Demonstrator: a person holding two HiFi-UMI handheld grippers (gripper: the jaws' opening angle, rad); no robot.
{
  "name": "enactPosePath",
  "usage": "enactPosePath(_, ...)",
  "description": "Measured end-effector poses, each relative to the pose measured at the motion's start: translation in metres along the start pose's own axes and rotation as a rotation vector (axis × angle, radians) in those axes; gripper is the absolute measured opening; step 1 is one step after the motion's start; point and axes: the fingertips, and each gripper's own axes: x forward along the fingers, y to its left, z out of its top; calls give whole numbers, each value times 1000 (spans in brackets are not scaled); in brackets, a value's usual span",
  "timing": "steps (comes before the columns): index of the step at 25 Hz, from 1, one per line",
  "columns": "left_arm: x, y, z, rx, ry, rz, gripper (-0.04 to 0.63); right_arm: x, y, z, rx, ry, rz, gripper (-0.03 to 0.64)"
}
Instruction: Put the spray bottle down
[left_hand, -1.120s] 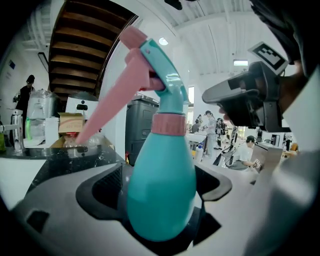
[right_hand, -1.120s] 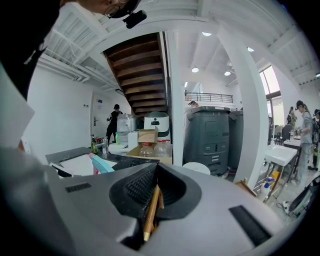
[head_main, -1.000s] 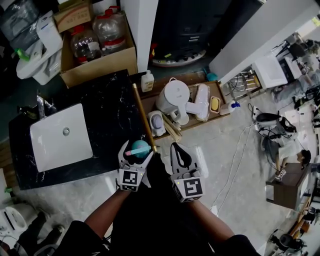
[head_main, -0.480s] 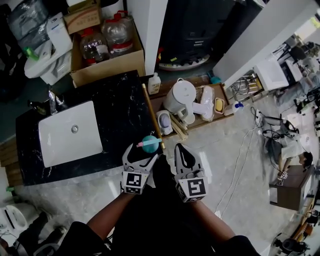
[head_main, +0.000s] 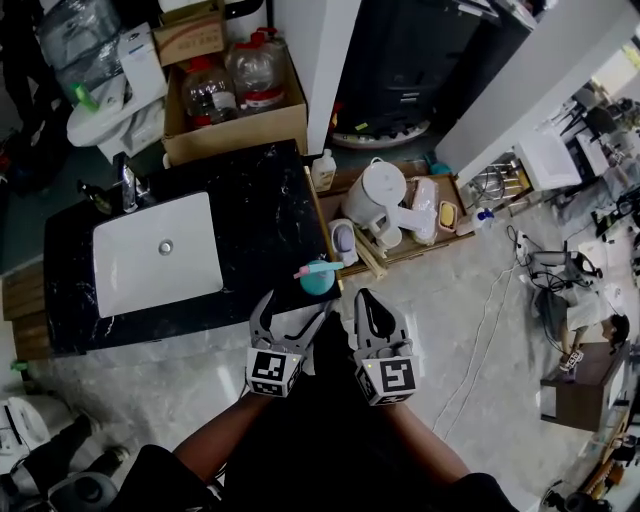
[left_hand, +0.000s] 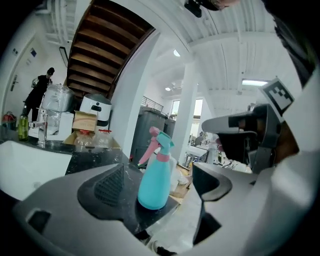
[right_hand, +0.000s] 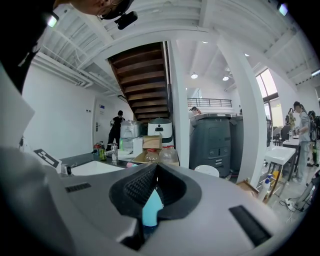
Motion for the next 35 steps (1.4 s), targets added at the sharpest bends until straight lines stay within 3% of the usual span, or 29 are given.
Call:
enactPosePath(7,-26,-10,30,-56,-28,2,434,-6,22,-4,11,-5,32,15)
enactPosePath(12,-46,-20,57,-75,-110,-57,421,-7,39,5,29,-20,76,15)
enactPosePath(15,-59,-20,67,-61,-134,-51,336,-9,50,14,9,-48,95,15)
enactPosePath(17,-62,-19,73,-47,-148,-45,203,-7,56,16,7,-63,106,15)
enactPosePath(24,-70,-22,86,-4,-157,-39,54,-2,67,15,23,-64,126,15)
enactPosePath(26,-71,-22,87,6,-150,-34,28,-1,68,17,24,-70,129,15)
enactPosePath(35,-62,-17,89,21,-128,-15,18,3,70,31,16,-113,126,15)
